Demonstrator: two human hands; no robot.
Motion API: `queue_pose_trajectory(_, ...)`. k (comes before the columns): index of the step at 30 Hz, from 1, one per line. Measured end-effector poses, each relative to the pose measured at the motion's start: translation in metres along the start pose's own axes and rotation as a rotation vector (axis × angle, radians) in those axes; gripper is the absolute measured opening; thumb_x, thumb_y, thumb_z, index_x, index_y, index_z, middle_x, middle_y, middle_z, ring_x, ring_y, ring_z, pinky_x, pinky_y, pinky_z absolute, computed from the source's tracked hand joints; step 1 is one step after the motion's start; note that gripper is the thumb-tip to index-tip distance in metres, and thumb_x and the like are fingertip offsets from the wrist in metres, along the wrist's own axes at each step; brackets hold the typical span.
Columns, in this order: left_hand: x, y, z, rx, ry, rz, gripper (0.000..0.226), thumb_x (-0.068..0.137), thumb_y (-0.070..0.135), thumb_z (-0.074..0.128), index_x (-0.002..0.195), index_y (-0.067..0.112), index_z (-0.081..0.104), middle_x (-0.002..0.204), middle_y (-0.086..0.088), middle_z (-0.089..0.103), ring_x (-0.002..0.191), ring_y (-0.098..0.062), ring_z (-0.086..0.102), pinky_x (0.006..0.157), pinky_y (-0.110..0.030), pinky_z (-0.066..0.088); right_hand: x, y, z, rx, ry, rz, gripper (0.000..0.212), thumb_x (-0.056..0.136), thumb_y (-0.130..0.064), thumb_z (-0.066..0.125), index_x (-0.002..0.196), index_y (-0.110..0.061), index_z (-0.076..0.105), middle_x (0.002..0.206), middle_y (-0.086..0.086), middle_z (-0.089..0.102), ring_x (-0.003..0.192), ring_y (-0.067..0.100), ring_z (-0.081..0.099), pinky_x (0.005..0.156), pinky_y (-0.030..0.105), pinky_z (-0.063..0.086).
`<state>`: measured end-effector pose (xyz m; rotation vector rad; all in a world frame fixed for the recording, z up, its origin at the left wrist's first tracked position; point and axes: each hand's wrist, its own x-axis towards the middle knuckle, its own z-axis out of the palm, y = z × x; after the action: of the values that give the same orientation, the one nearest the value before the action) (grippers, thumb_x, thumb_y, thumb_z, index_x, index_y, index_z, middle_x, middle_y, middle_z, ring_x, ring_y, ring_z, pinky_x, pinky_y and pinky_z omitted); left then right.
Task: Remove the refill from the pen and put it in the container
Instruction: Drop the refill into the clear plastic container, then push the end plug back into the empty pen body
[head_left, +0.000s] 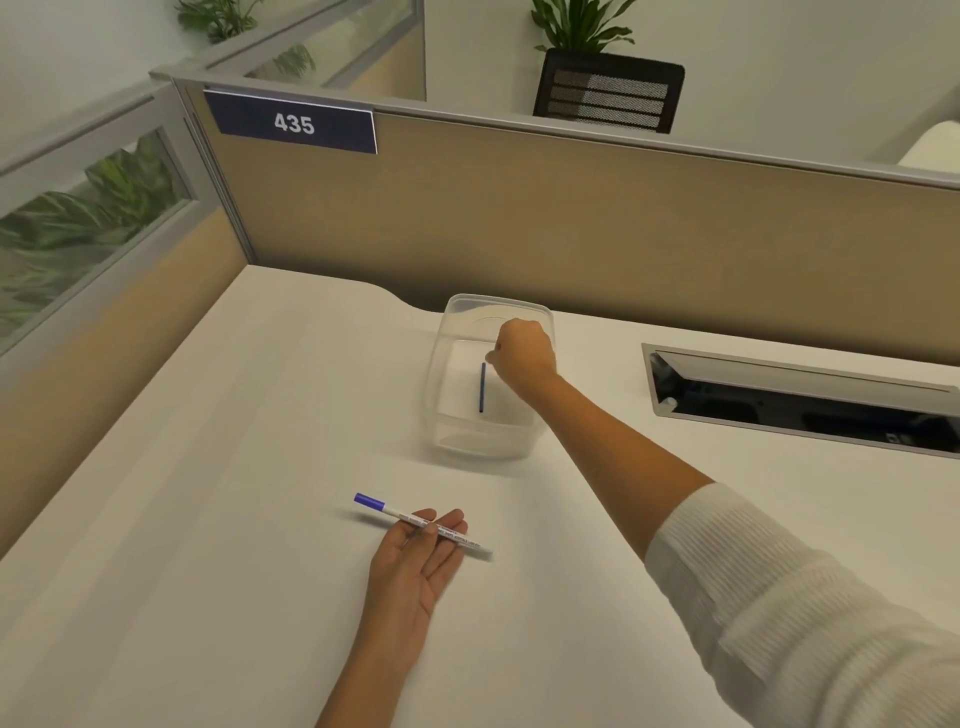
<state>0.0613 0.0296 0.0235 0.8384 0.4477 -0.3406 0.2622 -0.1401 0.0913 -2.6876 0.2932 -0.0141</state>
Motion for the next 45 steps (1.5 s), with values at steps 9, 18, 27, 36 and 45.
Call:
queue_pose_trajectory(9,-0.009,0.000,0.004,0.036,0.029,0.049,0.016,0.094,0.002,0.044,0.106,0.005,0.054,0.106,-0.014,0.069,0.103,-0.026,0.065,0.082,-0.033,0.055,-0.073,0.064,-0.068,0.208,0.353,-0.006,0.021,0.085,-0.018,0.060,0.075,0.000,0.065,0.072,0.011,0.069,0.067,0.028,0.059,0.061,0.032,0.046)
queue_pose_trajectory(18,-0.011,-0.005,0.009,0.109,0.043,0.100,0.010,0.095,0.004,0.043,0.099,0.007,0.051,0.104,-0.013,0.065,0.076,-0.014,0.072,0.075,-0.028,0.056,-0.184,0.216,-0.083,0.116,0.280,0.346,0.020,0.089,-0.022,0.060,0.094,-0.003,0.064,0.090,0.015,0.069,0.073,0.019,0.055,0.070,0.027,0.043)
queue_pose_trajectory(27,-0.021,-0.007,0.015,0.194,0.057,0.126,0.010,0.095,0.008,0.044,0.089,0.012,0.051,0.101,-0.011,0.064,0.073,-0.010,0.072,0.074,-0.025,0.056,-0.260,0.271,-0.072,0.101,0.124,0.536,0.029,0.081,-0.026,0.067,0.095,-0.001,0.060,0.091,0.013,0.061,0.080,0.029,0.059,0.064,0.028,0.039)
queue_pose_trajectory(36,-0.032,-0.010,0.021,0.249,0.090,0.155,0.009,0.095,0.010,0.045,0.091,0.014,0.051,0.103,-0.009,0.065,0.073,-0.008,0.071,0.074,-0.024,0.056,-0.281,0.270,-0.076,0.195,0.114,0.546,0.020,0.070,0.000,0.051,0.053,-0.010,0.047,0.052,0.005,0.047,0.047,0.017,0.037,0.045,0.025,0.024)
queue_pose_trajectory(45,-0.078,-0.041,0.074,0.187,-0.046,0.129,0.010,0.090,0.011,0.055,0.097,0.014,0.061,0.094,-0.002,0.070,0.084,-0.015,0.072,0.076,-0.028,0.057,-0.315,0.219,-0.092,1.050,0.086,0.604,0.010,0.084,-0.008,0.059,0.086,0.000,0.064,0.078,0.009,0.063,0.070,0.021,0.060,0.065,0.028,0.051)
